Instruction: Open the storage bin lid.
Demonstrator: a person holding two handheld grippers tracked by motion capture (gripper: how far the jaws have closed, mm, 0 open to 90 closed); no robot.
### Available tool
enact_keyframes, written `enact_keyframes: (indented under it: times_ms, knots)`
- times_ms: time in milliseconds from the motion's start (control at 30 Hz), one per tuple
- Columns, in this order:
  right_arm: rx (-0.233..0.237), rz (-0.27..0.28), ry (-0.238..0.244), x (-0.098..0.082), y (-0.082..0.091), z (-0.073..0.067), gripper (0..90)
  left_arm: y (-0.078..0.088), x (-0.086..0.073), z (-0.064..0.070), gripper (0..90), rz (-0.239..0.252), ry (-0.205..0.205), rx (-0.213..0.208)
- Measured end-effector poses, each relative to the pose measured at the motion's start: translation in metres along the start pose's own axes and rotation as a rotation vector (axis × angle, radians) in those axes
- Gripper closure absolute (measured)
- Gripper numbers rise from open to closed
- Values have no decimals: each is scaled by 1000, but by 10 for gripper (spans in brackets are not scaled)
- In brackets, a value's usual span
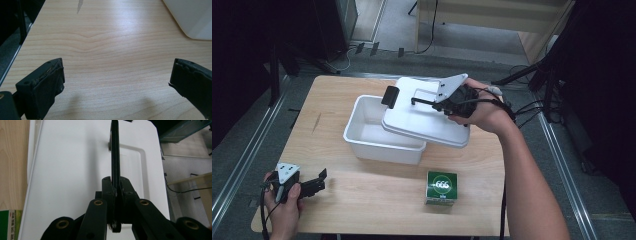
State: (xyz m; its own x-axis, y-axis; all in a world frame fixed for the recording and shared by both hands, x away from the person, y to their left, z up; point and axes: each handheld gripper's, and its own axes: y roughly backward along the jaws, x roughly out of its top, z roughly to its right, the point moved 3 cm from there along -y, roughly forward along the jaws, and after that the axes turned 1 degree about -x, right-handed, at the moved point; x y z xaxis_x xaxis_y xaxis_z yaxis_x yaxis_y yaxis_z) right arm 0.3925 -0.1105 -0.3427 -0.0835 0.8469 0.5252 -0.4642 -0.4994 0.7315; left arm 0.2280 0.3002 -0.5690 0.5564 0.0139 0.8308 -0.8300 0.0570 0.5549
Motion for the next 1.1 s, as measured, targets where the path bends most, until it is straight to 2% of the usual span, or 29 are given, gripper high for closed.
enact_keyframes:
  times_ms: [300,1100]
  knots:
    - [-21,-26,-41,-34,13,5,853,0,0,1,3,1,7,1]
    - [-69,-73,-171,-105,40,10,854,1,0,1,2,1,-4,7]
